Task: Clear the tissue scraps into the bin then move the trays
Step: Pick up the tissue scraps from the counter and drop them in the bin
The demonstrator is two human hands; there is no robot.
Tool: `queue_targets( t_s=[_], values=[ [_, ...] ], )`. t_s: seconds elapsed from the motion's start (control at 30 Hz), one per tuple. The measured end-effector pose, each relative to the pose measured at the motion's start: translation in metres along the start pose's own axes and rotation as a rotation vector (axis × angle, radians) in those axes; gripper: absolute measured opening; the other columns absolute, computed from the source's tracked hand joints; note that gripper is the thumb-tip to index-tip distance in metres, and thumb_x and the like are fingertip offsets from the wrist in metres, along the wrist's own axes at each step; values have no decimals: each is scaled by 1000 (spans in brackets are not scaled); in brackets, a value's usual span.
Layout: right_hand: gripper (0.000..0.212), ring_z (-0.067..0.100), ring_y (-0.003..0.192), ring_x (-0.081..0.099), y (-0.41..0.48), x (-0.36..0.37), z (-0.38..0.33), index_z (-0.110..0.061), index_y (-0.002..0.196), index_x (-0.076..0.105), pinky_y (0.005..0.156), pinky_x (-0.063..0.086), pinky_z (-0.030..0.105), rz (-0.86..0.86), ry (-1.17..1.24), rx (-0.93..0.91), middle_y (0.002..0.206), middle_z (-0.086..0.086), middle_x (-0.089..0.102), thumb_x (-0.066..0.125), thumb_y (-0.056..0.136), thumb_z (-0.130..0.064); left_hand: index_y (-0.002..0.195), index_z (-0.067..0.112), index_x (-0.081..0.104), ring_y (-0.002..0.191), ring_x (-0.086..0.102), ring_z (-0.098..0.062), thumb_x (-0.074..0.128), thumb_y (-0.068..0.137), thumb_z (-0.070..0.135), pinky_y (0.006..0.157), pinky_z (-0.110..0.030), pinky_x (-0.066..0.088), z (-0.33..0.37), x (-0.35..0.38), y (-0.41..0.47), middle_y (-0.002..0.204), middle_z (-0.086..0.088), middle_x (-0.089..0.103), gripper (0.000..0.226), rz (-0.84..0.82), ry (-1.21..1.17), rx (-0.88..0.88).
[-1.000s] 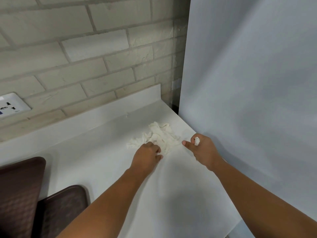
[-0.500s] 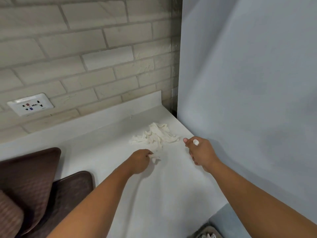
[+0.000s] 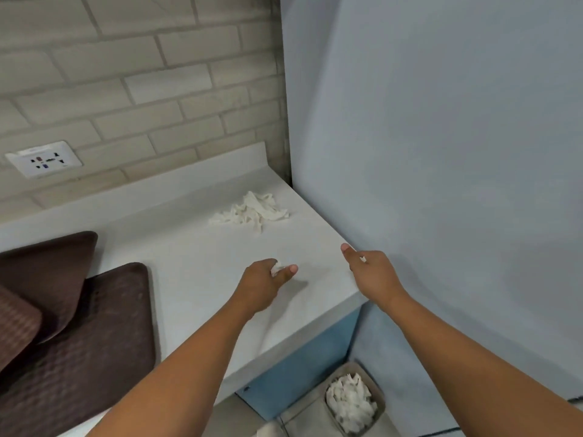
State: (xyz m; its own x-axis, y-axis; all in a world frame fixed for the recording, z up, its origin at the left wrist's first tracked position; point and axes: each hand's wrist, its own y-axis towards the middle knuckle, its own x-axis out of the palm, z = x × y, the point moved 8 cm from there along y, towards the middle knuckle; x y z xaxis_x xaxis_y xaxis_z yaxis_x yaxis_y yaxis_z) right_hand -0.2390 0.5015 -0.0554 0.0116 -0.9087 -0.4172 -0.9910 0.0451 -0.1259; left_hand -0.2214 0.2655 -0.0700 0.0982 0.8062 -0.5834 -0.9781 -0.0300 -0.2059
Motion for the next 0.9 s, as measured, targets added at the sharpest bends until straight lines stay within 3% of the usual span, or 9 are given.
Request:
queue_targets(
  t_s=[0.1,0.2,0.3,0.43,0.6,0.67,0.77,0.83,0.9],
  values=[
    [61,13,46,28,-28,-18,37,-17,53,27,54,26,28,13,49,47,51,-1,28,47,95,-56,64,21,36,64,41,-15,39,91,70,67,-31,35,19,46,-27,64,4,42,56,-56,22,39],
    [60,8,44,29,-53,-31,88,-27,46,25,55,25,29,19,99,120,47,-8,29,43,98,-51,67,19,46,69,48,-10,23,93,72,71,-27,37,17,96,-50,71,7,52,64,-91,-30,13],
    [56,11,46,33,-77,-41,144,-24,48,31,57,29,31,50,53,216,49,-5,35,42,100,-41,61,18,47,58,47,-11,31,99,60,58,-28,35,1,147,-61,61,5,50,58,-112,-57,0],
    [54,14,48,31,-98,-41,203,-20,52,29,57,28,31,71,-64,283,51,-3,34,40,102,-34,61,13,43,51,38,-11,44,102,43,53,-30,32,-27,209,-67,54,5,42,51,-217,-9,11],
    [55,14,51,32,-107,-23,271,-21,52,31,60,28,31,42,-168,381,52,-3,34,37,104,-38,74,17,68,43,44,0,55,99,34,47,-18,34,-89,276,-62,47,17,55,33,-362,-5,-70],
    [54,16,53,36,-109,-12,302,-19,55,33,59,29,33,30,-183,422,54,-2,37,34,104,-41,75,21,66,50,47,-6,55,99,38,50,-21,34,-116,301,-54,53,12,55,31,-387,21,-84],
    [51,21,62,46,-111,12,355,-20,59,40,63,36,33,15,-168,464,59,-1,46,33,104,-43,70,14,57,70,57,-35,48,99,49,58,-28,40,-163,337,-40,75,-11,64,46,-372,62,-159],
    [45,14,61,46,-111,32,389,-28,62,41,58,36,28,-20,-90,499,62,-8,48,34,103,-46,81,3,58,91,61,-39,45,100,50,68,-38,50,-196,359,-31,94,-23,64,52,-362,87,-212],
    [41,2,55,41,-111,54,423,-33,64,43,52,30,19,-33,81,577,62,-16,45,37,102,-48,86,-2,57,97,60,-42,44,101,43,74,-40,49,-234,384,-23,100,-27,63,49,-389,130,-254]
  ],
)
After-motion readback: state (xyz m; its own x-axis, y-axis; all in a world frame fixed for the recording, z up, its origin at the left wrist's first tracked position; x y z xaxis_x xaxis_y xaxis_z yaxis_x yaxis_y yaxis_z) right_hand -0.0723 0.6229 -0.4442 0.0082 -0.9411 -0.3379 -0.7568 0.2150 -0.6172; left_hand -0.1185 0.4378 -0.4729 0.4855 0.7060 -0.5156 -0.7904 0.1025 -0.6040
